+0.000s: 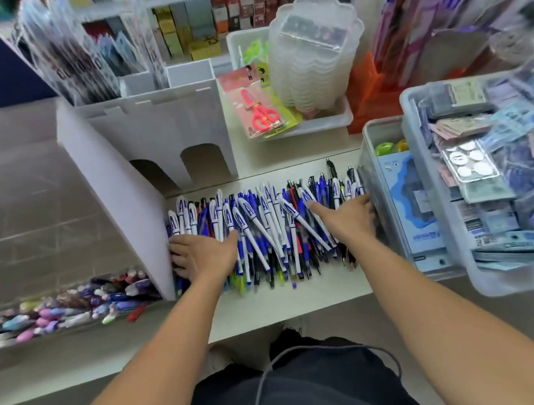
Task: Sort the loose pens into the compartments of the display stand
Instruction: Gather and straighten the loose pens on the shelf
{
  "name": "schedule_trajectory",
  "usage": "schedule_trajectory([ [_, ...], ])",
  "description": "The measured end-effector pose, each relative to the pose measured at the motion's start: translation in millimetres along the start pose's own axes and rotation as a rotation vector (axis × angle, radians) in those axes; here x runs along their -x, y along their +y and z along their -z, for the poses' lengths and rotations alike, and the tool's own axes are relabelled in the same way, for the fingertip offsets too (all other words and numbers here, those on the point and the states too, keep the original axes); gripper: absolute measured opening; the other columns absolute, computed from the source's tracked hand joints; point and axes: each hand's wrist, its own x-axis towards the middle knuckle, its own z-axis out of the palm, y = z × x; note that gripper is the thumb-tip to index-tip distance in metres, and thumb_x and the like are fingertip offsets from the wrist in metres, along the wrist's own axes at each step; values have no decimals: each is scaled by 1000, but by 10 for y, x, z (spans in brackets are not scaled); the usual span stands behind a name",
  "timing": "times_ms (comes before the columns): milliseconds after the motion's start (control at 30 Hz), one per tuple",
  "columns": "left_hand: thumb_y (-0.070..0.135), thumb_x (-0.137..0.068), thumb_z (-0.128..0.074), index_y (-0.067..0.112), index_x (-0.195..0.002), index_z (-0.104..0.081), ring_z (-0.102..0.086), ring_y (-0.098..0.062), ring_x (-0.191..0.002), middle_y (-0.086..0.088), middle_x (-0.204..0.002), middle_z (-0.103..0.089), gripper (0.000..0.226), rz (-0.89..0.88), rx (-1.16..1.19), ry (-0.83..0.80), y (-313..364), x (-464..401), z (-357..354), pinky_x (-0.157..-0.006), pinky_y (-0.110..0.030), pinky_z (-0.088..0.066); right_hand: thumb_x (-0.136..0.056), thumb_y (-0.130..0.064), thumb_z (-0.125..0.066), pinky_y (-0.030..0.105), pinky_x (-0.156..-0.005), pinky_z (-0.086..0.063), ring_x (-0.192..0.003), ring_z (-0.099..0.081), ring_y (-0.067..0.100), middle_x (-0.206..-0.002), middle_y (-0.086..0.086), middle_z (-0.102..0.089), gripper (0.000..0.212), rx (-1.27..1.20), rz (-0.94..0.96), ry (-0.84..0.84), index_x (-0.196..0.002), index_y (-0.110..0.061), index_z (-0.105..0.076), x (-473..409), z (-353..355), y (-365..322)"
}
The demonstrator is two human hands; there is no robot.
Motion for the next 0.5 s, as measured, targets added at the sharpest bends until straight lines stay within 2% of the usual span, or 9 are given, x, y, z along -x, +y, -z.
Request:
schedule_trajectory([
  [200, 73, -62, -80, -5, -155, -2, -30, -43, -144, -27, -159, -22, 144, 79, -13, 67, 143, -222, 18, -114, -52, -33, -61, -93, -60, 54, -117, -31, -148, -20, 42, -162, 26, -14, 150, -13, -61, 25, -156, 6, 2, -172, -180, -62],
  [500, 80, -53, -79, 2, -154, -11, -34, -42, -141, -23, -157, -25, 146, 58, -35, 43, 143, -349, -38, -109, -53, -37, -65, -94, -53, 59, -115, -29, -148, -15, 40, -162, 21, -16, 135, 43, -11, 115, -158, -7, -8, -231, -330, 12],
])
